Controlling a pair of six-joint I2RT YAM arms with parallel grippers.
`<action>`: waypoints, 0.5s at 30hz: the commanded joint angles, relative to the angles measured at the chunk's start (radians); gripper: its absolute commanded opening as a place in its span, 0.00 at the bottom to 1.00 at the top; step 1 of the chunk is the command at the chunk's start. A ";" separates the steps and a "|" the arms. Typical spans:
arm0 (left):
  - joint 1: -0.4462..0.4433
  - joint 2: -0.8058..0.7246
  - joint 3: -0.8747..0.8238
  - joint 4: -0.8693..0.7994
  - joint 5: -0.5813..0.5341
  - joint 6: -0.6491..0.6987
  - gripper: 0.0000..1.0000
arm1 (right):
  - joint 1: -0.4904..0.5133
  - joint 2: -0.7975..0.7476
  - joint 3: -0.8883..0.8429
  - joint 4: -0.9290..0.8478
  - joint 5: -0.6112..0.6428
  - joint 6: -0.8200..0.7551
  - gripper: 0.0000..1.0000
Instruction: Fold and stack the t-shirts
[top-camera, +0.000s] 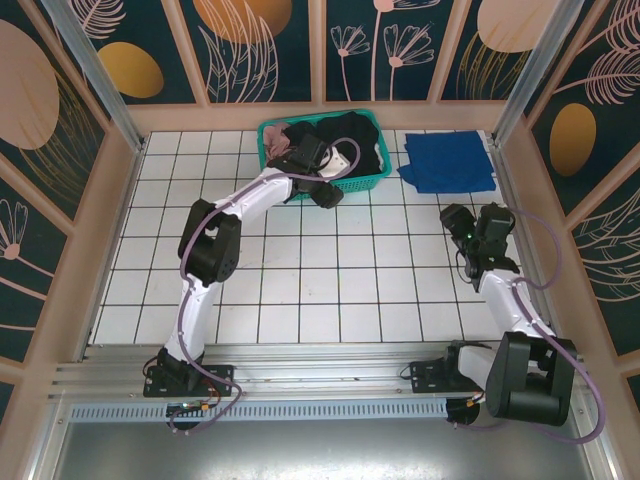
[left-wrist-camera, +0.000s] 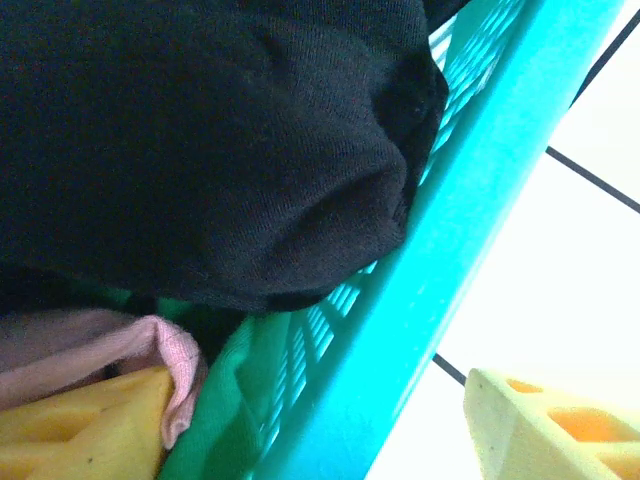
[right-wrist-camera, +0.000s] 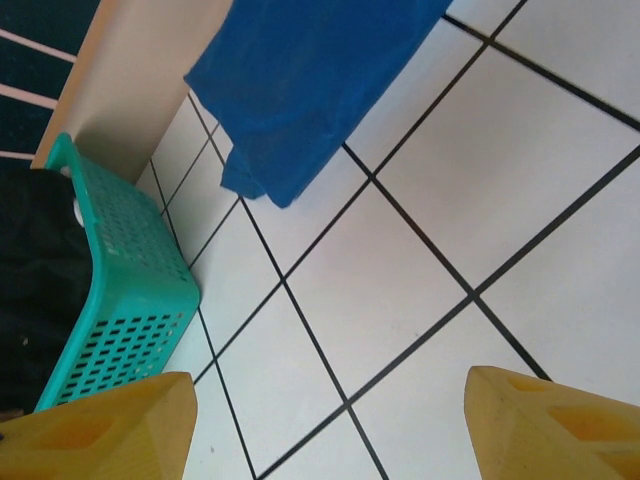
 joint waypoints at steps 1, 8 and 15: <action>-0.010 0.034 0.039 -0.069 -0.058 0.032 0.68 | -0.009 0.000 -0.018 0.049 -0.056 -0.009 0.72; -0.009 0.057 0.074 -0.090 -0.142 -0.010 0.31 | -0.016 -0.033 -0.034 0.057 -0.064 -0.012 0.73; -0.009 -0.180 -0.198 -0.024 -0.223 -0.188 0.06 | -0.025 -0.053 -0.029 0.052 -0.087 -0.023 0.74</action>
